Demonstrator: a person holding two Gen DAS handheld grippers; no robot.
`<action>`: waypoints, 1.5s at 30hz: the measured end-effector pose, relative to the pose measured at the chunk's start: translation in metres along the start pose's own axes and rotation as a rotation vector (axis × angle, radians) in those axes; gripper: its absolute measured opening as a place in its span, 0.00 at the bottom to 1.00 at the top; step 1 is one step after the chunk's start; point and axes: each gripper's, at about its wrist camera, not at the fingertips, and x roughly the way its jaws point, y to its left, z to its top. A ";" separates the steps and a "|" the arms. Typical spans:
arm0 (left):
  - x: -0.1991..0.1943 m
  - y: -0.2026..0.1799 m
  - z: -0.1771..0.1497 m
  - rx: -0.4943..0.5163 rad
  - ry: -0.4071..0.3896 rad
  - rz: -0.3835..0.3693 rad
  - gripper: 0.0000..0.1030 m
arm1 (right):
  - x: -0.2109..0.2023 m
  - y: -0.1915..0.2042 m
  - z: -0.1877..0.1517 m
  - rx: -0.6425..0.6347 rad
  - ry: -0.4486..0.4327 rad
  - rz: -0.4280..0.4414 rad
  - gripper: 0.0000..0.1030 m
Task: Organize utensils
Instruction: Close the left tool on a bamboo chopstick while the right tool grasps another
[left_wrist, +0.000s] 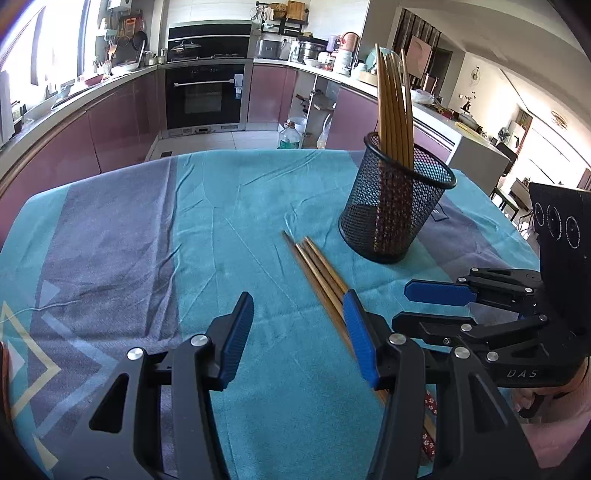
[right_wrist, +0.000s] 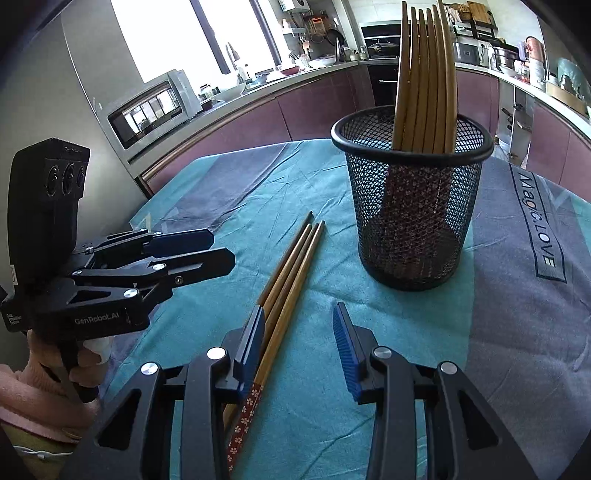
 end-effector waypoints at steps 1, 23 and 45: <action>0.003 -0.001 -0.001 0.004 0.007 -0.001 0.49 | 0.000 -0.001 -0.002 0.002 0.002 -0.003 0.36; 0.031 -0.018 -0.014 0.054 0.090 0.000 0.45 | 0.007 -0.003 -0.006 0.004 0.012 -0.005 0.36; 0.030 -0.009 -0.013 0.054 0.099 -0.017 0.32 | 0.017 0.005 -0.005 -0.082 0.054 -0.111 0.21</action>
